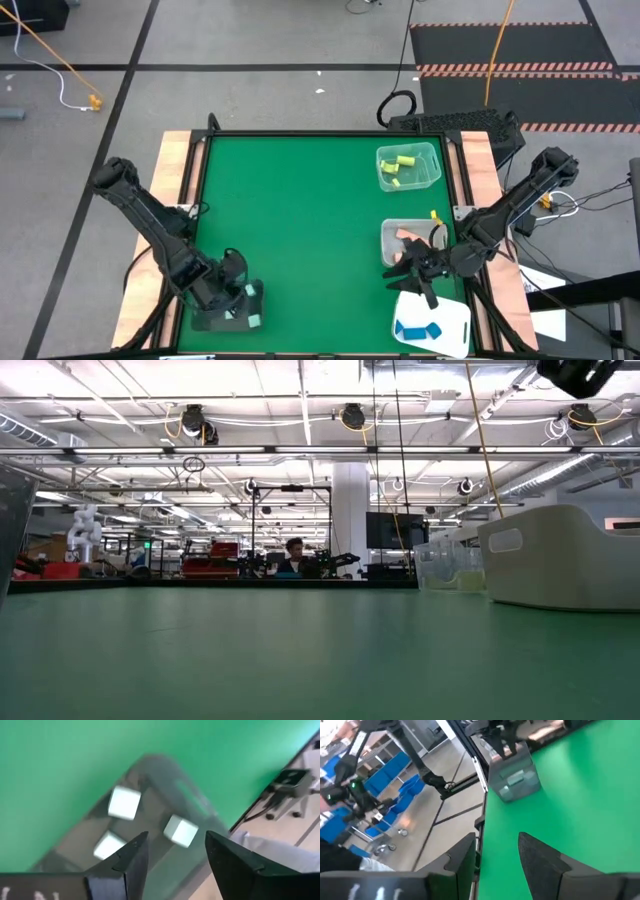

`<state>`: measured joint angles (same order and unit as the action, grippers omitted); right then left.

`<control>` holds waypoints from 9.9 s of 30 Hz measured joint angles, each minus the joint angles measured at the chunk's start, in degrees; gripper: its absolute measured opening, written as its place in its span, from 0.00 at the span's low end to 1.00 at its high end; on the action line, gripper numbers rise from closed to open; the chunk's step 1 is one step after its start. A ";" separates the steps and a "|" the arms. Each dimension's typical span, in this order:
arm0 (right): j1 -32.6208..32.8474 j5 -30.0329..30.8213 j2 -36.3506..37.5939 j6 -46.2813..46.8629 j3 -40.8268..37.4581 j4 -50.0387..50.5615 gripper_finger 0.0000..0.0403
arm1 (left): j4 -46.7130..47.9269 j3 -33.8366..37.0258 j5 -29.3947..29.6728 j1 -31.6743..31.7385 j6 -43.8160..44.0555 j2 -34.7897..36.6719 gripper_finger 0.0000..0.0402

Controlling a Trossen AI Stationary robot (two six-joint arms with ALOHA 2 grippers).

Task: Sort & place blocks by color
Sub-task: Return to Home Position

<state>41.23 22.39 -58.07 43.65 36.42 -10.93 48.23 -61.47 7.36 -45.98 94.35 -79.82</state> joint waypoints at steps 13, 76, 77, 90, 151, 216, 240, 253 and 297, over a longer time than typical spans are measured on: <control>-8.03 0.02 7.79 -16.96 -0.02 6.64 0.35 | 0.32 0.00 21.80 -0.49 -18.19 16.37 0.46; -30.36 -0.03 30.60 -21.87 -35.52 -32.47 0.35 | 8.80 0.02 49.43 -2.43 -29.08 32.25 0.46; -30.66 -0.04 31.68 -21.87 -35.54 -32.78 0.35 | 8.69 0.02 49.72 -2.43 -28.73 31.89 0.46; -39.66 -0.02 45.04 -21.87 -35.56 -32.93 0.35 | 8.69 0.02 49.90 -1.73 -24.34 24.42 0.46; -85.84 0.11 57.71 -21.87 -35.58 -32.99 0.35 | -5.38 15.11 37.30 43.86 -71.01 28.84 0.46; -85.80 0.04 57.58 -21.87 -35.58 -32.97 0.35 | -60.15 60.92 23.58 70.44 -77.75 79.51 0.46; -85.80 0.02 57.58 -21.87 -35.58 -32.97 0.35 | -60.28 60.92 23.58 70.44 -77.60 79.42 0.46; -85.80 0.02 57.58 -21.87 -35.58 -32.97 0.35 | -60.28 60.92 23.58 70.44 -77.62 79.42 0.46; -85.80 0.02 57.58 -21.87 -35.58 -32.97 0.35 | -60.28 60.89 23.58 70.44 -77.66 79.39 0.46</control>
<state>-44.58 22.41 -0.49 21.78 0.84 -43.90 -12.05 -0.58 30.94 24.47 16.69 -0.43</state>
